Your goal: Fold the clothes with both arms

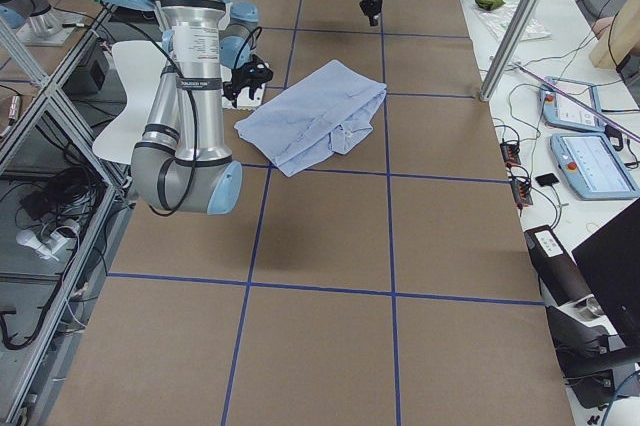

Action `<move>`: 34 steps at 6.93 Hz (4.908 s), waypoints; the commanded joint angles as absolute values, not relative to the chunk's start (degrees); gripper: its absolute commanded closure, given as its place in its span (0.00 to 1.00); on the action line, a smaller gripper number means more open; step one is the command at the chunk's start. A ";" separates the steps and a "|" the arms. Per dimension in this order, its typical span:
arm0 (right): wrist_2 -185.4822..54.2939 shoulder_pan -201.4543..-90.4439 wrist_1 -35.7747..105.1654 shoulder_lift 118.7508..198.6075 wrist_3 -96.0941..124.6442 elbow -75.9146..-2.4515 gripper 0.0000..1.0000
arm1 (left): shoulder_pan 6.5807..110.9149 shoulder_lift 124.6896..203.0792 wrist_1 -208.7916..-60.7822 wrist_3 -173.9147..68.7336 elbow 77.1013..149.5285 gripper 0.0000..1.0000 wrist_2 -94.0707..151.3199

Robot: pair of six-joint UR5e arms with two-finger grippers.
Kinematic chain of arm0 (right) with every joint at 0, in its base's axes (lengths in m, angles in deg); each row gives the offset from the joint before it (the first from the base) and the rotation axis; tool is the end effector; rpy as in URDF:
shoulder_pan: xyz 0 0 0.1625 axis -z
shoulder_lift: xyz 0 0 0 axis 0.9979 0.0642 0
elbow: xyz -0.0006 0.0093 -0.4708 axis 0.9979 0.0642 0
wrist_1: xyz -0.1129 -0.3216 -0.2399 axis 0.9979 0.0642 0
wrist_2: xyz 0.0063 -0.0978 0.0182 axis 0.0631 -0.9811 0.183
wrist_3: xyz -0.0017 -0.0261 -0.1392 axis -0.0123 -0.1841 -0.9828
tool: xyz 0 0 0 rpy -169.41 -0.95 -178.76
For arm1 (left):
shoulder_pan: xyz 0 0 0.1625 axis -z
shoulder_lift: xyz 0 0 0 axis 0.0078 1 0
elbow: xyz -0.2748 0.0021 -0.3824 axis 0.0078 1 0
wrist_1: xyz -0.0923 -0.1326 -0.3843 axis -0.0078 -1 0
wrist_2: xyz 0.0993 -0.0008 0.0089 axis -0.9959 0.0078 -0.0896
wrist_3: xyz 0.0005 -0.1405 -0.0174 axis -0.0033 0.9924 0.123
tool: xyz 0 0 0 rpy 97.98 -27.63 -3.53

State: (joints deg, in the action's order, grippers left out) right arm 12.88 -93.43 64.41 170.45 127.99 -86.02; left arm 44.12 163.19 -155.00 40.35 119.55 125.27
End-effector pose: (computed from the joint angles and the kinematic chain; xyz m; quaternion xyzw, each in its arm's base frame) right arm -0.4276 -0.1592 0.3301 -0.1906 -0.3128 0.3405 0.8659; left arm 0.4207 -0.5078 0.3764 -0.0573 0.6041 -0.2806 0.7437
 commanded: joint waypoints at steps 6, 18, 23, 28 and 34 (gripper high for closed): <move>17.11 -125.16 60.46 158.57 103.42 -70.21 0.00 | 24.69 165.82 -140.94 45.71 121.40 0.49 110.36; 17.64 -125.08 59.12 158.48 103.42 -65.98 0.00 | 31.24 167.13 -140.85 33.39 118.86 1.00 110.10; 17.64 -123.42 53.43 158.48 103.68 -65.37 0.00 | 46.22 190.42 -153.68 21.54 83.26 0.64 110.28; 1.61 -103.51 43.63 157.52 101.09 -59.41 0.00 | 47.01 175.62 -153.95 21.45 105.00 0.50 118.89; -7.23 -98.89 56.56 148.55 57.65 -52.10 0.00 | 49.83 169.34 -153.33 20.83 109.88 0.51 122.05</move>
State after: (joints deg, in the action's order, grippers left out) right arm -6.67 -98.91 55.78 148.99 62.94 -52.86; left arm 49.78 169.50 -153.33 20.84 109.80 122.03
